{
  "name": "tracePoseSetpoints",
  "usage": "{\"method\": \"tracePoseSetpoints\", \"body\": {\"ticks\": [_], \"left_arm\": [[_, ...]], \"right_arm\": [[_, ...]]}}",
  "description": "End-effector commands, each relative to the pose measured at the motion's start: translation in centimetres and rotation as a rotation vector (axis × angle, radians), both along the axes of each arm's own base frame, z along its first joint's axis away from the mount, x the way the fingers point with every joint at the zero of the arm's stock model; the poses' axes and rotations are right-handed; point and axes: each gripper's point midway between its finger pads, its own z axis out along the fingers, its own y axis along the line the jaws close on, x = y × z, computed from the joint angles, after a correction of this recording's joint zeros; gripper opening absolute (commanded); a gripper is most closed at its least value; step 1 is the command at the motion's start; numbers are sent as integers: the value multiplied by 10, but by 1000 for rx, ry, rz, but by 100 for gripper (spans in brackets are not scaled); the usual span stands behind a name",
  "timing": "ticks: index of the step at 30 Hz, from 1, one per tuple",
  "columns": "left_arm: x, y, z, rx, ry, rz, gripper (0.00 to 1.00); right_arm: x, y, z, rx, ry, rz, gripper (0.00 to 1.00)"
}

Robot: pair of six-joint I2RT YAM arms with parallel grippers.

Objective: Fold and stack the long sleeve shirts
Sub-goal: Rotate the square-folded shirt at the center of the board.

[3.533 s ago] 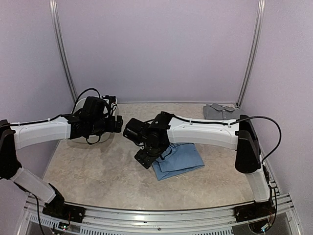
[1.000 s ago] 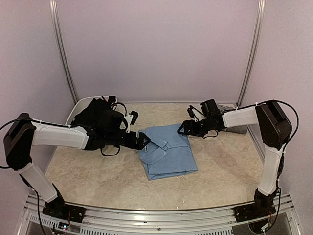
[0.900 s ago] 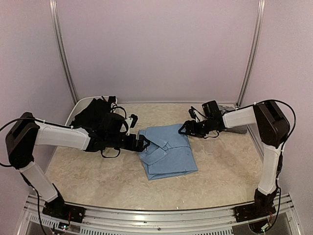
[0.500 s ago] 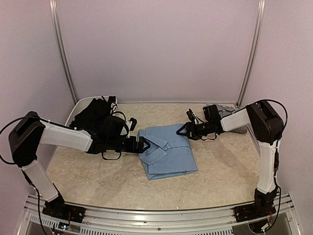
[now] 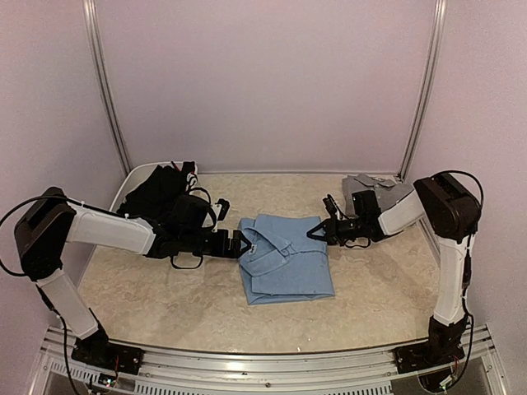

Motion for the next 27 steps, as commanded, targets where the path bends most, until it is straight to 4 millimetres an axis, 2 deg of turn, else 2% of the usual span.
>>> {"method": "tracePoseSetpoints", "body": {"ticks": [1, 4, 5, 10, 15, 21, 27], "left_arm": [[7, 2, 15, 3, -38, 5, 99], [8, 1, 17, 4, -44, 2, 99], [8, 1, 18, 6, -46, 3, 99], [9, -2, 20, 1, -47, 0, 99], [3, -10, 26, -2, -57, -15, 99], [-1, -20, 32, -2, -68, -32, 99], [-7, -34, 28, -3, -58, -57, 99]], "right_arm": [[-7, -24, 20, 5, -41, -110, 0], [-22, -41, 27, 1, -53, -207, 0], [-28, -47, 36, 7, -69, -249, 0], [-62, -90, 41, 9, -71, -499, 0], [-95, -120, 44, 6, -75, -695, 0], [-99, -150, 63, 55, -132, -886, 0], [-80, -171, 74, 74, -156, -1036, 0]]}}
